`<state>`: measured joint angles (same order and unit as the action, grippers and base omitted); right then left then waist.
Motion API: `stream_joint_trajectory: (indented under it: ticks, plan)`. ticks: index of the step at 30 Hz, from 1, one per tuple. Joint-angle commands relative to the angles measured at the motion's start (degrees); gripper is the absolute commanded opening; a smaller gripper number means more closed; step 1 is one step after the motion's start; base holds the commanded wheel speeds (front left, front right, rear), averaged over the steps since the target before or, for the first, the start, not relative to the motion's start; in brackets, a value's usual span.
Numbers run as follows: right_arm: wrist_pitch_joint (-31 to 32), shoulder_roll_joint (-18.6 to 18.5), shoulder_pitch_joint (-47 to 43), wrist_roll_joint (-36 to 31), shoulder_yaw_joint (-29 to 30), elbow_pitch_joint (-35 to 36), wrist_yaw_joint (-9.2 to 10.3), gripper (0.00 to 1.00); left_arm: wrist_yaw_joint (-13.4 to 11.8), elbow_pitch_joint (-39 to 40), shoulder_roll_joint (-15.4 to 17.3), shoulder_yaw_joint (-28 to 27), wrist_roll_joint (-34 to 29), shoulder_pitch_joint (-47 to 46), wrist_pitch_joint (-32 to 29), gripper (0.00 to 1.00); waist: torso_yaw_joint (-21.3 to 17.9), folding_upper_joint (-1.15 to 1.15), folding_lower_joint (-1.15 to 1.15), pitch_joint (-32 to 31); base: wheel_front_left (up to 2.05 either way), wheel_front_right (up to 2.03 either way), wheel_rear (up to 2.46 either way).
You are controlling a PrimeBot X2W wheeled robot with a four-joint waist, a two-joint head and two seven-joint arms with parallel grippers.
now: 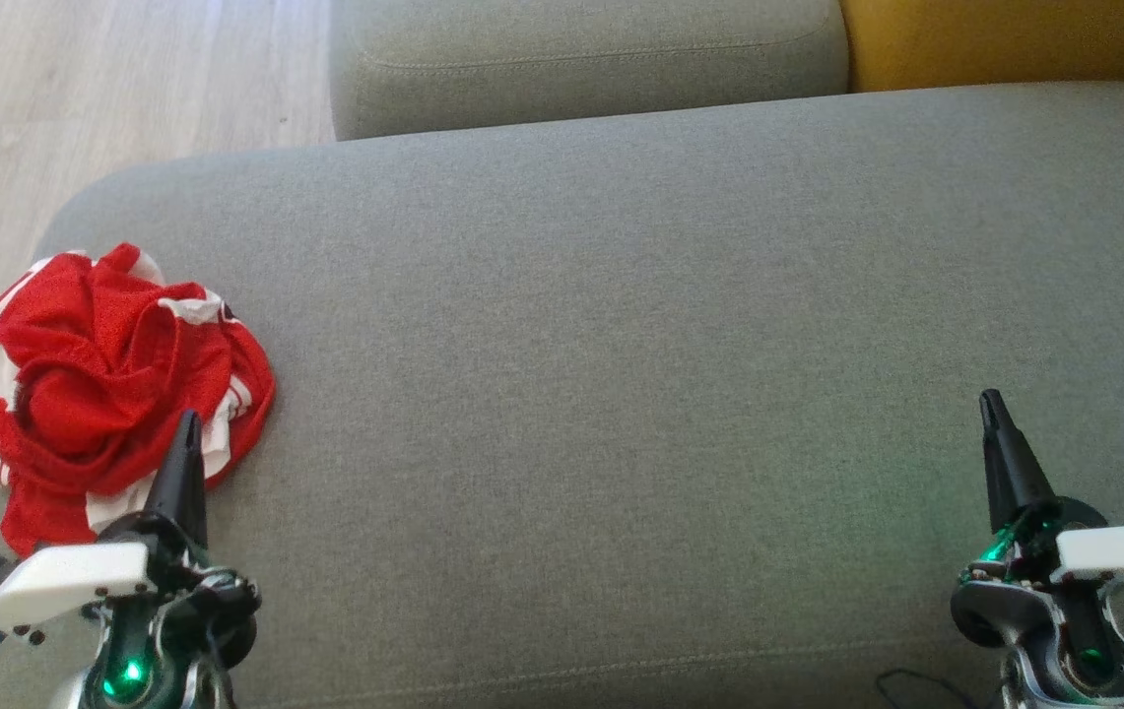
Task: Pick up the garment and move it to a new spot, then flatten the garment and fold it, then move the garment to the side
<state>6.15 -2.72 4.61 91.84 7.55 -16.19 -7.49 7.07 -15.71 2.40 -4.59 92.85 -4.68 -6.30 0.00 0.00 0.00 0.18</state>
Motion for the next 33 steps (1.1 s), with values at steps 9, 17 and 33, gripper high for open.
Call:
stream_joint_trajectory:
  ticks: [9,17,33]
  plan:
    - [0.32,-0.16,1.58,0.34,-1.06,2.17,0.0,0.0,0.42,1.68,0.48,-1.91,-0.67,-1.5,-0.17,0.0,0.0,0.0,0.0,0.0,0.0,0.0,0.0]
    - [0.32,-0.16,1.58,0.34,-1.06,2.17,0.0,0.0,0.42,1.68,0.48,-1.91,-0.67,-1.5,-0.17,0.0,0.0,0.0,0.0,0.0,0.0,0.0,0.0]
    - [0.32,-0.16,1.58,0.34,-1.06,2.17,0.0,0.0,0.42,1.68,0.48,-1.91,-0.67,-1.5,-0.17,0.0,0.0,0.0,0.0,0.0,0.0,0.0,0.0]
